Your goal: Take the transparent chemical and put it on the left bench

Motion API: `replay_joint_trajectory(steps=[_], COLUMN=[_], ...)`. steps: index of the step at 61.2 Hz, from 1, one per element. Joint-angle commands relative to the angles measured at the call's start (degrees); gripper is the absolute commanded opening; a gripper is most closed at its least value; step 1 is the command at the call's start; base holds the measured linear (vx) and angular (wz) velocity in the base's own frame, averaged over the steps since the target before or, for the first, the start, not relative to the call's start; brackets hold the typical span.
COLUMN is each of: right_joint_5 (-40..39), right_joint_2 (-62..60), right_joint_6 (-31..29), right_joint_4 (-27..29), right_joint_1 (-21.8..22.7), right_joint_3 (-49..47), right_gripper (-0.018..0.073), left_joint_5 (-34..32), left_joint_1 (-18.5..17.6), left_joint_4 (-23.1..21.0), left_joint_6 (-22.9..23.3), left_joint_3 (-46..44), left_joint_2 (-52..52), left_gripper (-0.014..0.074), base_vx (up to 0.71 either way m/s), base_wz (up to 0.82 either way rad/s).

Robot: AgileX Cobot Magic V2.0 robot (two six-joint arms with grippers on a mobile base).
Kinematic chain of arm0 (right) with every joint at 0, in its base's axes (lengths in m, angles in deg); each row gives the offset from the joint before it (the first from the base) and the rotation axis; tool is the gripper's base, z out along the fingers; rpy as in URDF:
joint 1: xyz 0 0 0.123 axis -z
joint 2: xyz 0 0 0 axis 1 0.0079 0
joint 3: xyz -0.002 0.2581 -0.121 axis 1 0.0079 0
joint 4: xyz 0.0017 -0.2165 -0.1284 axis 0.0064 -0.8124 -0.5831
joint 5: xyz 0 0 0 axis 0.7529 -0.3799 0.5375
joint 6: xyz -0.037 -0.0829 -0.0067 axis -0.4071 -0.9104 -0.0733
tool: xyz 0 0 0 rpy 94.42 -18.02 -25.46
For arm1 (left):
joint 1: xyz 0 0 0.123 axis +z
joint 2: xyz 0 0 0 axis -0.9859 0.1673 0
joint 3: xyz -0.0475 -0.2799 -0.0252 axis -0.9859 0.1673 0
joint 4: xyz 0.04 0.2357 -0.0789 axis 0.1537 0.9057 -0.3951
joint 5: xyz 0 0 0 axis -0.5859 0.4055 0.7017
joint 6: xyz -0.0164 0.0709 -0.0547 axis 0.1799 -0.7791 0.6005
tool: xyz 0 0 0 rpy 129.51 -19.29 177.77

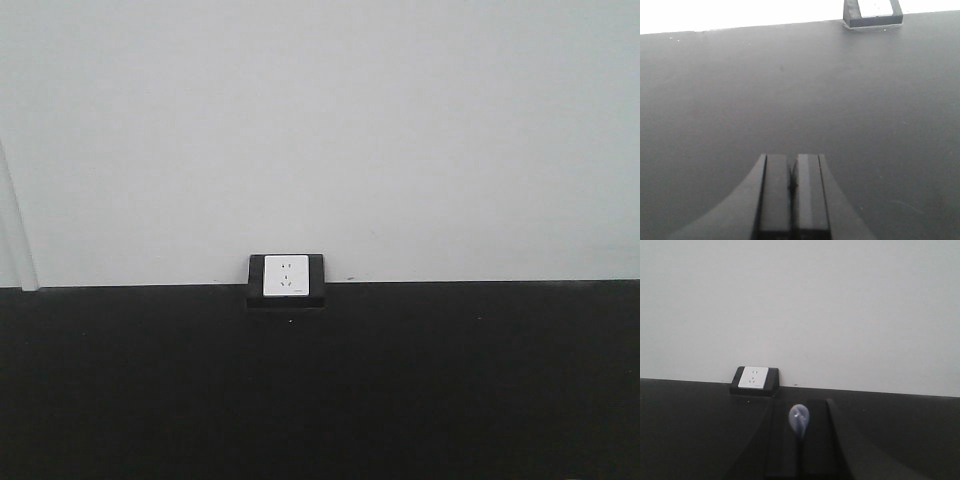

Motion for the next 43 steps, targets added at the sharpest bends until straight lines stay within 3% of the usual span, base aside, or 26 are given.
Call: replay_joint_trajectory(steps=[1, 43], right_joint_5=[0.2, 0.2], right_joint_2=[0.4, 0.4], right_joint_6=[-0.6, -0.6], right_joint_4=[0.3, 0.3], right_joint_1=[0.2, 0.2], right_joint_3=[-1.7, -1.7], right_gripper=[-0.0003, -0.0003], left_joint_5=[-4.5, -4.5], left_joint_1=[-0.1, -0.1], left_joint_4=[0.0, 0.0], left_joint_6=[0.4, 0.4], left_joint_3=[0.9, 0.9], left_joint_2=[-1.1, -1.1], left_gripper=[-0.0003, -0.0003], base_vx=[0.00, -0.01], base_wz=[0.00, 0.01])
